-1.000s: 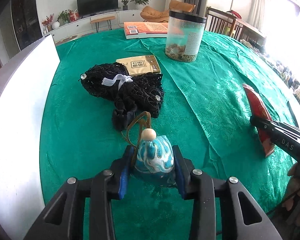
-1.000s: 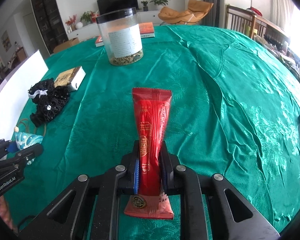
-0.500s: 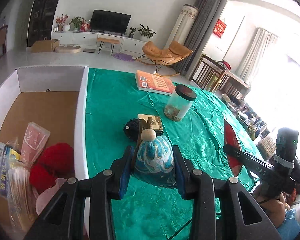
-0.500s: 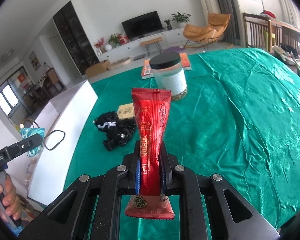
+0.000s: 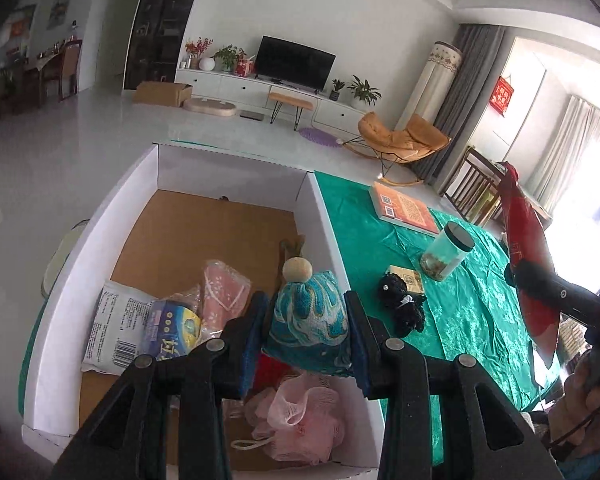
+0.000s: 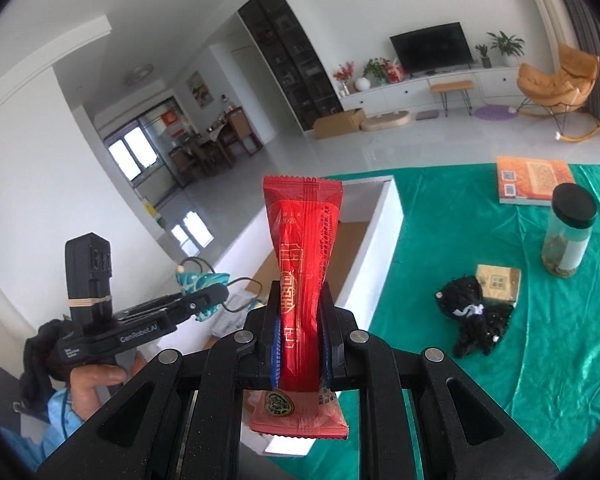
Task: Organize soft objects
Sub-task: 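Grasp the blue-white pouch with the left tool while the right carries the red stick to the box, then withdraw both open tools back over the table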
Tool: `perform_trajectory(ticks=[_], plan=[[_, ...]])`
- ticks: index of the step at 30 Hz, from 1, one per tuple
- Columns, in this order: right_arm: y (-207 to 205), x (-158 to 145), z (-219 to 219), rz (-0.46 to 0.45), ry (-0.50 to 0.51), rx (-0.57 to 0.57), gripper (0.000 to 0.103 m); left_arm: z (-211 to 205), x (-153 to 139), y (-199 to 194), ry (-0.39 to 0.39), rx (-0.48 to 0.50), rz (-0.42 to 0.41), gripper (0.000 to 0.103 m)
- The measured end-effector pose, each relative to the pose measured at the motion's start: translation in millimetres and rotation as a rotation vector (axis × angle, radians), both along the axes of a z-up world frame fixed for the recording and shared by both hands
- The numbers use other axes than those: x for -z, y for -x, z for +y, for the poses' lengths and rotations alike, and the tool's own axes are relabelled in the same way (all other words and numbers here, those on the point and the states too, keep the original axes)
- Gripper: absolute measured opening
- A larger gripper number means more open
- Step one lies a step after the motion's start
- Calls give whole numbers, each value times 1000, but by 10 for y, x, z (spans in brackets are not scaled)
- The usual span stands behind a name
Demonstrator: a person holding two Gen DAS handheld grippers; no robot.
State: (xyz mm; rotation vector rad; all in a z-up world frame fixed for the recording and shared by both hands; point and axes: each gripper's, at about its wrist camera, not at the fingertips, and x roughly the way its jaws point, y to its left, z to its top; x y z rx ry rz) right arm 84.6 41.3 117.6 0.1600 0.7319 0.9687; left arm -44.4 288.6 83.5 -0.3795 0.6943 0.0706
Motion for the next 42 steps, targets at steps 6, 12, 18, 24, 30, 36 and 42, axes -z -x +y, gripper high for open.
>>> perform_trajectory(ticks=[6,12,18,24,30,36,42], plan=[[52,239,813,77,35,-148,52,240,339,25,-233,-270,125,102],[57,713,612,28,148,-43,76,267,510,159,-237,-324,97,103],[-215,1497,-433,-117,447,260,76,-245,406,1,-137,-168,-11,103],[-303,2005,-1337,-82,554,468,76,-1184,373,-262,-150,88,-20,103],[-323,2001,-1449,-19,502,489,76,-1666,376,-315,-176,195,-3,103],[-316,2024,-1286,-21,507,432,76,-1525,362,-228,-171,160,-17,103],[-691,1763,-771,-25,476,324,76,-1304,376,-209,-123,111,-23,103]])
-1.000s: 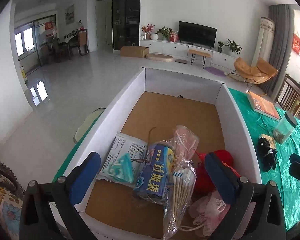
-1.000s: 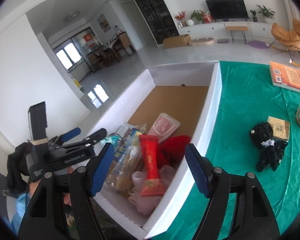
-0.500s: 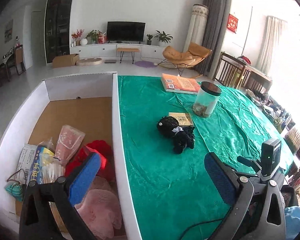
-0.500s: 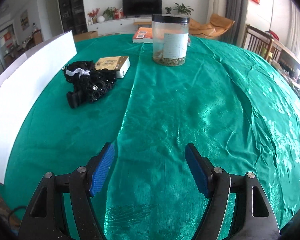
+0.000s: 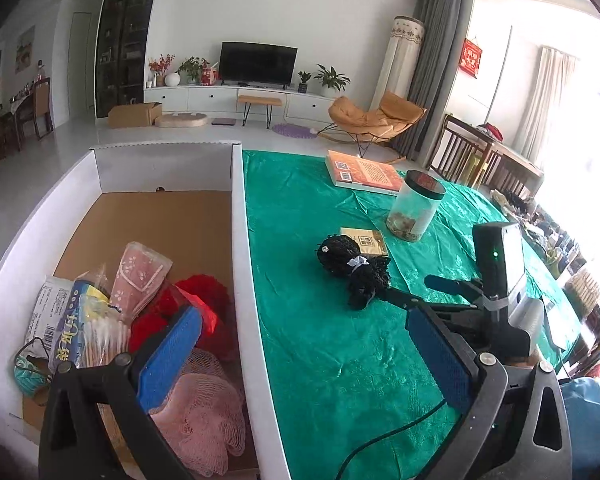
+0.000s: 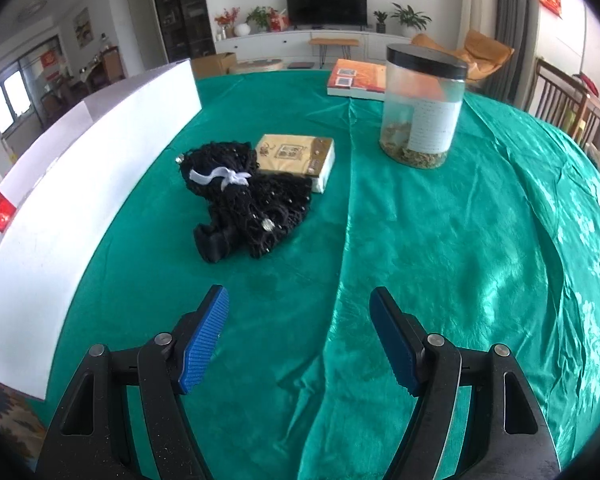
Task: Organize soft objects
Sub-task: 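Withdraw both open tools back over the table, then grasp the black mesh bundle with the right tool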
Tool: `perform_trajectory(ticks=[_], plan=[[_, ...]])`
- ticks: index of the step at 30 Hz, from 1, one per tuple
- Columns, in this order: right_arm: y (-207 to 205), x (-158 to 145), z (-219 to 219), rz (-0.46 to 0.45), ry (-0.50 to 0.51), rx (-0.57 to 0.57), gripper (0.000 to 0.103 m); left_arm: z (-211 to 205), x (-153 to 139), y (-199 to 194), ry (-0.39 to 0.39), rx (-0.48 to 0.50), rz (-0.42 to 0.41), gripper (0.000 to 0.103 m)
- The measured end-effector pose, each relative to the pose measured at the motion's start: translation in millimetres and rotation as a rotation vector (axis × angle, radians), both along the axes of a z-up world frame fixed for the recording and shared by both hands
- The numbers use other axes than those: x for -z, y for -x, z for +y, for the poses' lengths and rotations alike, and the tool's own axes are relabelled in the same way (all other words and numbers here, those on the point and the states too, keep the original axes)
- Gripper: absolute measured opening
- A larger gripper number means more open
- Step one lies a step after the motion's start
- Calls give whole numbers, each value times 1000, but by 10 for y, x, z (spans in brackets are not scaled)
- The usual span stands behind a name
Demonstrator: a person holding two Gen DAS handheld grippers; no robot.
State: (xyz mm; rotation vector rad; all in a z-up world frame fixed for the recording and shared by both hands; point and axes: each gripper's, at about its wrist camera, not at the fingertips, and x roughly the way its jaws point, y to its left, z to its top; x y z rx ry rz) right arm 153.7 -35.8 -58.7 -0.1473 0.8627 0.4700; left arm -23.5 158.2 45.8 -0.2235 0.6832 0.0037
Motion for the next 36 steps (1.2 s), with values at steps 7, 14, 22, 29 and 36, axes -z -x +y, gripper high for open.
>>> perform_trajectory(ticks=[7,14,22,29,36], plan=[[-576,217,973,64,172,-151,76,48,35,14,-22,-12,26,103],[-341,231,566,38,101,-94,22,-99,85,-104,5,29,37,103],[-109,-62,-708,-67,72,165,22,-575,109,-257,-10,133,56,103],[-593,246,-1345,-18,129,324,61,-932,136,-374,-50,197,98,103],[-519,383,-1417,-5,101,311,76,-1164,306,-598,-75,237,207,103]])
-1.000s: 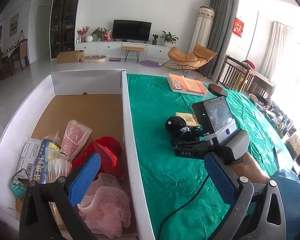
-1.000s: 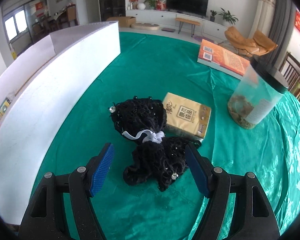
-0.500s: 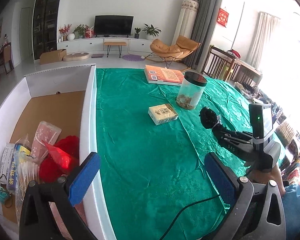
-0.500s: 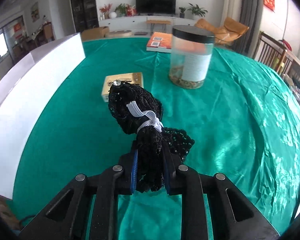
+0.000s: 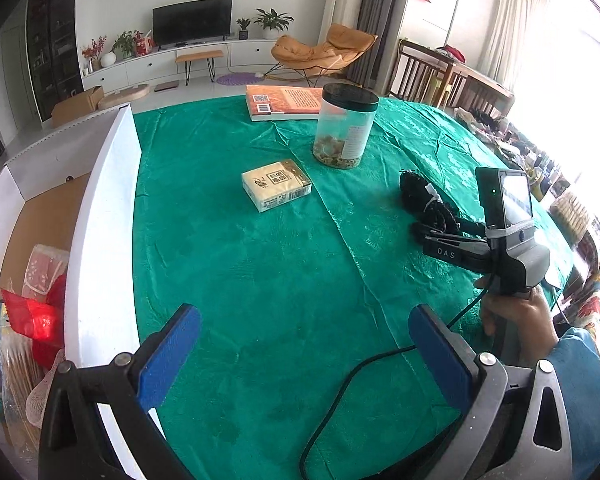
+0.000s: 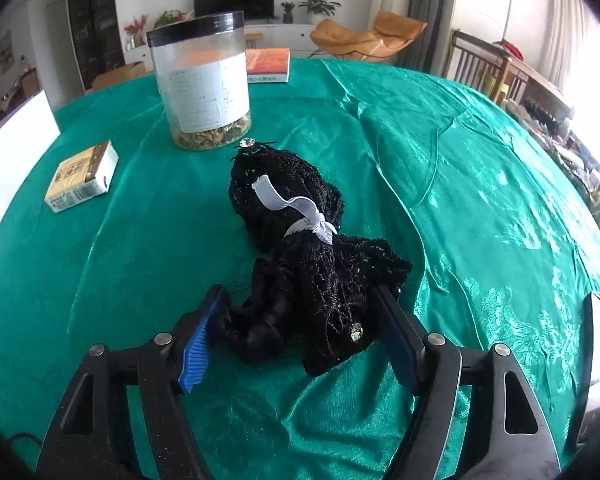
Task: Organize soft objects
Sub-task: 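Grasp the black mesh bundle with the right tool, then grasp the beige tissue packet with the left tool while the right lifts the black bundle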
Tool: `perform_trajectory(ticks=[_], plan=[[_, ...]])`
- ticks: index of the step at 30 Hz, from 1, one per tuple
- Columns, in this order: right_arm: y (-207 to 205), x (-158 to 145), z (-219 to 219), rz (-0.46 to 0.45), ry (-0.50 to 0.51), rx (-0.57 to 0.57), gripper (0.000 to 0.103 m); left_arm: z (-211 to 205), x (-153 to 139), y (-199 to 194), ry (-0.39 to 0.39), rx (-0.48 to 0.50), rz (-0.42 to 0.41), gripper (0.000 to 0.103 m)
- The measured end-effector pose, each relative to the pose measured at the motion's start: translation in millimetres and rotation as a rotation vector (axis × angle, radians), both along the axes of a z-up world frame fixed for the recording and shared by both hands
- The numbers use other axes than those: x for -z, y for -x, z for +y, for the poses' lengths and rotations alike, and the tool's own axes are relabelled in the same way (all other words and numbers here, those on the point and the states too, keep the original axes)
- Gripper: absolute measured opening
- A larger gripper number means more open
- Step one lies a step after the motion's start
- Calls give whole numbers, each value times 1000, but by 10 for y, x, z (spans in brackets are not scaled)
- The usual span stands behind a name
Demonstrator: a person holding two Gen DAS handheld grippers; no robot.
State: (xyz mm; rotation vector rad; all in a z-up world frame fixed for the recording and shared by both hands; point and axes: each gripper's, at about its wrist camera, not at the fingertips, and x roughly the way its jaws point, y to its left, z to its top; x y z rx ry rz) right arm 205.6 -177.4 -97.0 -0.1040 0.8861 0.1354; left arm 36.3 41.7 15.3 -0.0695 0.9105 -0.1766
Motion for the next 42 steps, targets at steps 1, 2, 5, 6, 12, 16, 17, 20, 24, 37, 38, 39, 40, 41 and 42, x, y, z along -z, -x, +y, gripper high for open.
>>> perform_trajectory(ticks=[1,2,5,6,12,16,17,20,24,37,38,39,40,41,42], plan=[[11,-1,-4,1,-3,0,76,-41,8,-27,-11,15,9,103],[13,-1,-3,1,-3,-1,76,-83,13,-73,-28,33,17,103],[22,6,-1,0,4,-1,77,-206,-10,-217,-116,102,32,103],[25,5,0,0,2,-1,77,-247,-13,-281,-151,128,37,103],[5,16,-6,2,-2,-1,78,-315,133,-862,-316,175,134,103],[5,16,-6,1,-2,-2,78,-189,329,-1258,-345,103,169,103],[5,16,-5,1,-2,-2,78,-167,389,-1353,-363,84,174,103],[4,16,-5,1,-2,-2,78,-158,618,-1606,-404,69,192,103],[3,27,6,2,-4,-4,79,-286,852,-1917,-458,139,207,103],[2,25,-4,1,-5,-4,79,-32,1053,-2685,-192,-45,238,102],[3,25,-3,1,-5,-4,79,-13,1074,-2668,-166,-49,246,100],[4,25,-4,1,-6,-4,79,9,1072,-2636,-144,-55,233,99],[4,23,-6,1,-8,-4,79,22,1063,-2600,-146,-58,217,95],[3,26,-5,0,-11,-4,79,27,1048,-2575,-142,-50,204,87],[2,25,-7,-1,-19,-5,79,30,1024,-2547,-144,-46,188,80]])
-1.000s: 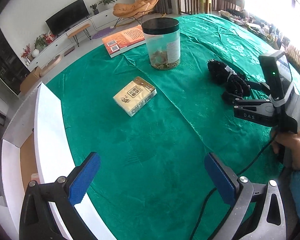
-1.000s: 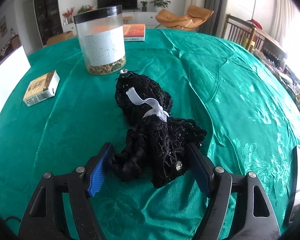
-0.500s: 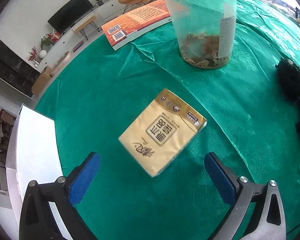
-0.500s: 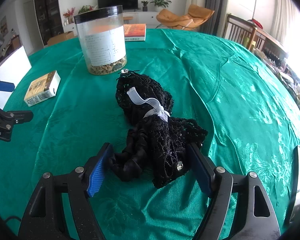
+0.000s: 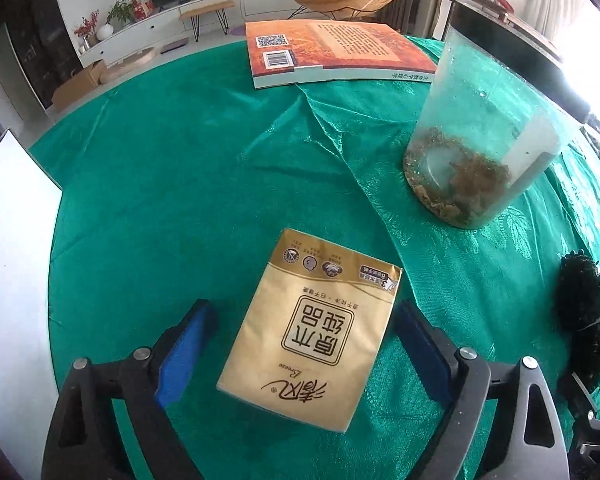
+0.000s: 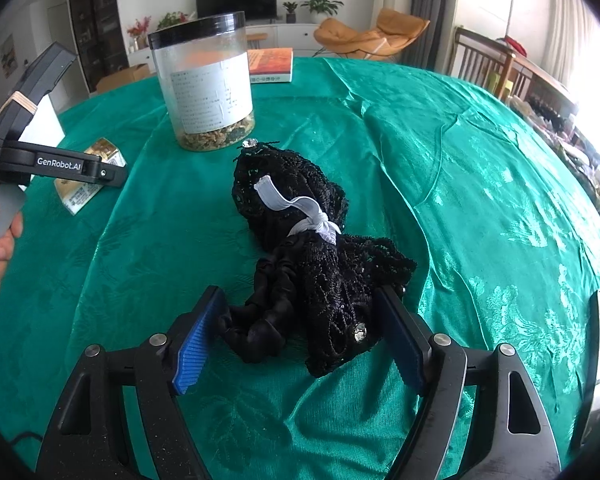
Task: Organize soft objects
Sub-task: 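Grasp the beige tissue packet with the left tool while the right lifts the black bundle, then carry the tissue packet and black bundle over the white box and release them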
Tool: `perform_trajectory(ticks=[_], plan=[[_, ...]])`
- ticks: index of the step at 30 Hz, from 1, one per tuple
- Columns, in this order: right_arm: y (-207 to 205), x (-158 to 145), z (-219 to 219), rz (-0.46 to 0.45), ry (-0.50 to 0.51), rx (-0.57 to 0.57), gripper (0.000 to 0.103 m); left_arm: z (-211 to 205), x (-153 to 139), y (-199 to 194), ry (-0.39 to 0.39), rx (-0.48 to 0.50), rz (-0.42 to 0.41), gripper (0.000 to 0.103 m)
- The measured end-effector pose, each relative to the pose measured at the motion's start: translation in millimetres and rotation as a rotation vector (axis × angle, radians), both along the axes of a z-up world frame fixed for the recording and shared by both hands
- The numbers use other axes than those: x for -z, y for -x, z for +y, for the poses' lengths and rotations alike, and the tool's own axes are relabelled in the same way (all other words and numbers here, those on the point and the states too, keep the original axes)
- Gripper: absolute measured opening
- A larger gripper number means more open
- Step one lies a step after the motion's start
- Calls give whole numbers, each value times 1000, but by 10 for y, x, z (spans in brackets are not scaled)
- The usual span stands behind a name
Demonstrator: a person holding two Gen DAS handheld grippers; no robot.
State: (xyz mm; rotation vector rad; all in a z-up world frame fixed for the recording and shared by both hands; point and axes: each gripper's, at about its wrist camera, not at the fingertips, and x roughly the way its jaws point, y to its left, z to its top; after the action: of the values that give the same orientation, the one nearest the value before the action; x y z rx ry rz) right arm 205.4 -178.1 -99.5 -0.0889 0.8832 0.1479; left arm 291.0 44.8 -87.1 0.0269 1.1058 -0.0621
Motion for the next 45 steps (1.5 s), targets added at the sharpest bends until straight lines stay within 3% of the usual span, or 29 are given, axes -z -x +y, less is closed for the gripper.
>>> perform_trajectory(ticks=[1,6,8,10,11,12,13,16,21,29,34,38,42,45], plan=[[0,0,-6,-3,-11,0,79,2,-29,25,0,6,-9,62],[7,-118,-170,-41,-190,29,80,56,-73,84,15,1,0,59],[-68,-204,-91,-61,-153,13,80,104,-89,102,48,-17,5,58],[-187,-245,95,-66,-75,-84,77,151,-106,121,88,-35,9,58],[-302,-219,185,-23,-29,-133,63,179,-136,113,106,-44,8,58],[-429,-166,245,36,11,-155,42,206,-183,104,124,-51,3,58],[-551,-154,237,59,34,-149,34,212,-247,103,139,-58,-5,58],[-842,-319,35,73,-93,-89,32,262,-445,78,158,-65,-37,58],[-1251,-697,-248,-9,-281,70,32,284,-692,-12,166,-56,-78,58],[-1761,-882,-158,-43,-228,60,32,417,-891,-93,229,-93,-118,58],[-1568,-1395,-38,-157,-256,-39,32,547,-1136,85,292,-90,-162,58],[-1165,-1848,312,-193,-301,-168,32,758,-1470,544,315,-75,-207,58],[-629,-2086,812,-134,-402,-311,32,1207,-1750,1224,299,-126,-242,58],[-212,-2151,1314,-70,-479,-426,33,1611,-1846,1737,199,-205,-264,58]])
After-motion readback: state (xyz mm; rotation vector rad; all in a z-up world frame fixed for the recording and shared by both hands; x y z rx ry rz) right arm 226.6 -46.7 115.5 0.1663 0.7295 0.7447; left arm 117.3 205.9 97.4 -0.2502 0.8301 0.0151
